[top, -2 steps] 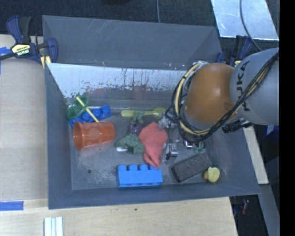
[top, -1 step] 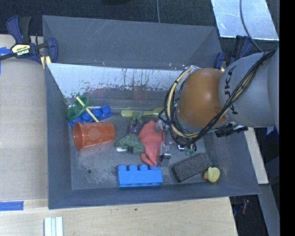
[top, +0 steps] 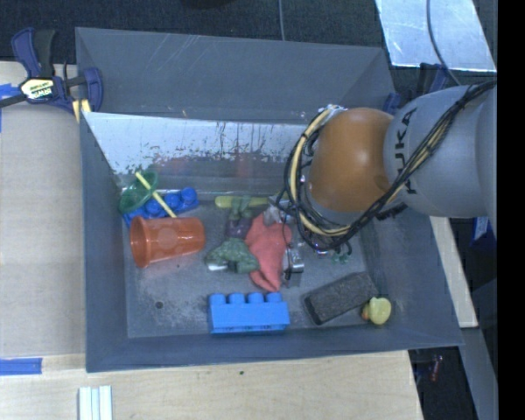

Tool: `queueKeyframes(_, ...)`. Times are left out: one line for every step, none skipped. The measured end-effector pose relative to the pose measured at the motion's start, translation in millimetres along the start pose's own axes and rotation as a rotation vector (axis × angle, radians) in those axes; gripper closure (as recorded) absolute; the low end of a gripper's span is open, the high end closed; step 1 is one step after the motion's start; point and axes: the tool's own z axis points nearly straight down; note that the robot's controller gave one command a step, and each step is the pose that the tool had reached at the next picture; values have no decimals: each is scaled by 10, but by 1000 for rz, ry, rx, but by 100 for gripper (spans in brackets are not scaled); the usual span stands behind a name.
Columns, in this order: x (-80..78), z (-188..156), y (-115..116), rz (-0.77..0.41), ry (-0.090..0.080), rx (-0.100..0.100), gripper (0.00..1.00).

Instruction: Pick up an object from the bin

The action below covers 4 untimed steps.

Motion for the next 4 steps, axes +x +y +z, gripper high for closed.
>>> queueKeyframes(-17,6,236,9,-7,0,100)
queueKeyframes(-17,6,236,9,-7,0,100)
queueKeyframes(-43,-579,305,-21,-3,0,100)
queueKeyframes(256,-1213,279,-27,-1,0,100)
